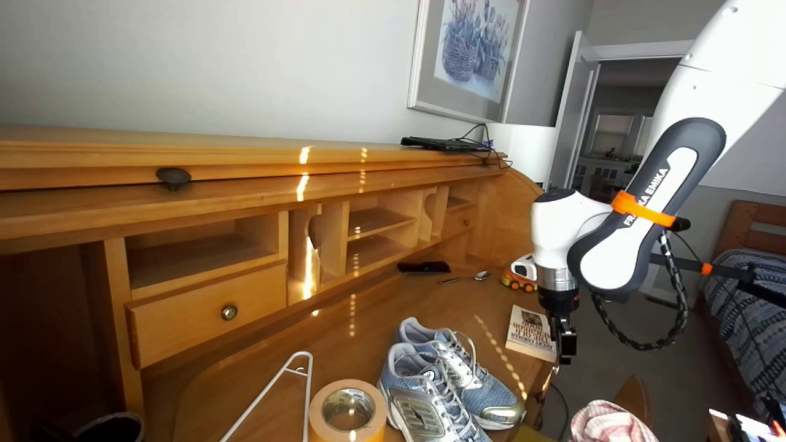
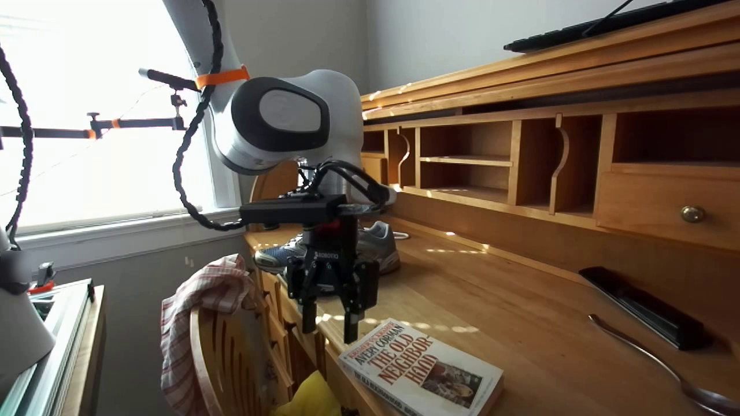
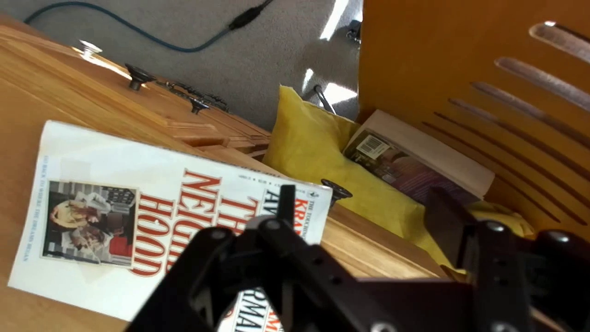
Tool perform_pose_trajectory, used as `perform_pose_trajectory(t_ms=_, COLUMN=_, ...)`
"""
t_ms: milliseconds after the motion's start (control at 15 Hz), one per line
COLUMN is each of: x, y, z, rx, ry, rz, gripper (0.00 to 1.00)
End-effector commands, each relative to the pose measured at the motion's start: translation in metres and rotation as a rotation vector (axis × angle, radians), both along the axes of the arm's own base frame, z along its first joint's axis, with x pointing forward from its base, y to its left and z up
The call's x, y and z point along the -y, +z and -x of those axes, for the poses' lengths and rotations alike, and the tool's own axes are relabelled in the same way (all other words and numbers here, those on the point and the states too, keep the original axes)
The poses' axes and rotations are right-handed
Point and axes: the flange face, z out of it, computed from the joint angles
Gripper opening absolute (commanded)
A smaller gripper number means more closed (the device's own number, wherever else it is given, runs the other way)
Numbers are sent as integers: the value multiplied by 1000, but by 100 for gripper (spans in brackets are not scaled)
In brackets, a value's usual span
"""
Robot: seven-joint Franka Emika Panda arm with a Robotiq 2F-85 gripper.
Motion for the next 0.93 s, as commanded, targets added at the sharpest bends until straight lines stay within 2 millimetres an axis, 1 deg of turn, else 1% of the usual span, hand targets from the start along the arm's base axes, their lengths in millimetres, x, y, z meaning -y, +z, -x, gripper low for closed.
perform_pose_trajectory(t_ms=0, x=-4, y=-1, z=9, rx=5, ry=45, rz=74, gripper=100)
perform_pose_trajectory(t_ms=133, x=-4, y=-2, z=9, rx=12, ry=41, rz=112, gripper=100)
perform_pose_trajectory(t_ms=200, x=-1, y=-1, z=3, rx=-8, ry=43, rz=83, gripper=100)
perform_pose_trajectory(t_ms=533, x=-2, y=-1, z=3, rx=-3, ry=41, rz=105, gripper=100)
perform_pose_trajectory(t_ms=867, x=3, y=3, z=0, rx=24, ry=59, rz=169, gripper=100)
